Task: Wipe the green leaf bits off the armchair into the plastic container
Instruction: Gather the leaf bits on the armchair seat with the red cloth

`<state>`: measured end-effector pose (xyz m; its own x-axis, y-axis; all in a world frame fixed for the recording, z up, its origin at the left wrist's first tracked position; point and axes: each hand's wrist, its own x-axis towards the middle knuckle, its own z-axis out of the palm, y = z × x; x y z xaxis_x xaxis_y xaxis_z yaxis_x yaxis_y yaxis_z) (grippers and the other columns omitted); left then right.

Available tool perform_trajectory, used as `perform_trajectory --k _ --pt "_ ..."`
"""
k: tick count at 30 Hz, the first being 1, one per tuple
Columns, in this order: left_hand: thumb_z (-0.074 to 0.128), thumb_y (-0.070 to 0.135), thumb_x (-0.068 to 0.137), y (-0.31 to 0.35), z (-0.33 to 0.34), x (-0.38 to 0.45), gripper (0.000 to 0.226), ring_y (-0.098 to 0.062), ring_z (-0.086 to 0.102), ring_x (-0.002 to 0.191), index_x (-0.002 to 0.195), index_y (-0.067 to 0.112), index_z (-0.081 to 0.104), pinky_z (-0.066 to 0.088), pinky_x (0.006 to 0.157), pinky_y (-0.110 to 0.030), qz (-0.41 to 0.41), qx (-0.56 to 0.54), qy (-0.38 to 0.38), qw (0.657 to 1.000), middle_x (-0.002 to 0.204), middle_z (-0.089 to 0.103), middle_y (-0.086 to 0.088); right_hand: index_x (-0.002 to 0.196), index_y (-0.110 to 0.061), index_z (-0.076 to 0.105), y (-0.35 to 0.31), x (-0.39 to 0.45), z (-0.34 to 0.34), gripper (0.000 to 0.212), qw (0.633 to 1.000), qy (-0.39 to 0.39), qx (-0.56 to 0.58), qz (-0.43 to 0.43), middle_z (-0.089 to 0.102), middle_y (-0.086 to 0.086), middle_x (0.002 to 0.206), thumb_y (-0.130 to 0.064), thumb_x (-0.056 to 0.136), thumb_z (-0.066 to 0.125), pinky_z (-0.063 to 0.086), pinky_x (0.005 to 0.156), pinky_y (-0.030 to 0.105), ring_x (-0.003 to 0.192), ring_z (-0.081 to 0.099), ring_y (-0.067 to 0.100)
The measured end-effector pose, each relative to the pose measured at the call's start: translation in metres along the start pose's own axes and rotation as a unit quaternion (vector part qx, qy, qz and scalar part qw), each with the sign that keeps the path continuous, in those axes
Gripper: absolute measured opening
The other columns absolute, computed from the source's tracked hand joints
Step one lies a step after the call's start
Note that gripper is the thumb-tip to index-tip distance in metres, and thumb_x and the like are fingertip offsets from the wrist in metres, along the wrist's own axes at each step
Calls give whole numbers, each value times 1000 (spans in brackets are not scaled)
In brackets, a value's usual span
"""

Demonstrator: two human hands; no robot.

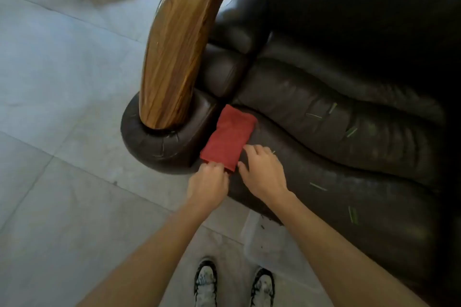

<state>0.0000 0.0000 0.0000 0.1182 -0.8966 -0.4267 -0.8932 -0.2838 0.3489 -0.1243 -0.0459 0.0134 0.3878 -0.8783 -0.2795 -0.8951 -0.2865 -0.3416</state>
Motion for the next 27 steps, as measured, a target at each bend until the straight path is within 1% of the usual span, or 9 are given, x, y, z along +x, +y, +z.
perform_trajectory --k 3,6,10,14,17,18,21,22,27 --pt "43 23 95 -12 14 24 33 -25 52 116 123 9 53 50 87 -38 -24 8 90 996 130 56 -8 136 -10 36 2 27 24 53 999 46 19 -11 47 13 138 -29 90 54 39 101 42 126 42 30" --pt "47 24 93 -25 31 48 49 -24 40 132 140 11 37 48 99 -40 -5 -20 93 995 148 40 -6 140 -12 30 -2 59 45 58 997 70 4 -11 36 15 147 -31 90 53 30 111 52 137 28 36" --pt "54 29 90 -39 58 61 68 -21 31 140 148 10 24 42 107 -38 26 -22 96 995 154 32 -8 144 -20 26 -5 96 74 54 996 78 -20 -34 19 14 156 -35 94 42 11 113 62 143 8 41" --pt "49 18 93 -54 80 61 56 -21 35 139 146 7 32 32 113 -34 44 -86 157 983 149 41 -10 141 -25 33 -2 111 98 55 996 74 -26 -48 13 13 158 -52 93 31 -1 111 63 143 -4 42" --pt "48 5 93 -66 86 59 45 -25 43 133 137 2 45 34 108 -33 66 -98 203 972 141 51 -15 137 -25 39 5 107 107 61 994 101 -18 -47 15 11 158 -62 90 26 -2 112 60 144 -5 39" --pt "46 5 94 -68 88 58 43 -22 43 132 136 1 46 36 108 -32 68 -106 213 969 140 51 -15 136 -25 40 8 105 108 61 993 107 -15 -46 16 10 158 -62 90 27 -2 113 59 145 -5 38" --pt "34 18 99 -65 89 55 44 -6 31 133 141 7 41 26 108 -22 64 -144 216 964 147 43 -9 134 -24 42 20 95 110 55 992 121 -12 -41 20 10 157 -55 88 37 3 113 60 145 0 37" --pt "31 22 99 -62 89 56 47 -5 28 134 142 8 39 23 109 -21 69 -132 209 966 149 41 -8 133 -24 43 24 91 109 54 992 123 -12 -38 21 10 157 -53 88 39 5 113 61 145 2 38" --pt "17 36 95 -33 96 60 59 -19 27 144 144 8 36 18 115 -29 136 -18 158 978 153 36 -9 132 -26 43 64 55 108 54 991 132 -26 -18 25 9 156 -54 86 39 10 112 60 144 8 39"
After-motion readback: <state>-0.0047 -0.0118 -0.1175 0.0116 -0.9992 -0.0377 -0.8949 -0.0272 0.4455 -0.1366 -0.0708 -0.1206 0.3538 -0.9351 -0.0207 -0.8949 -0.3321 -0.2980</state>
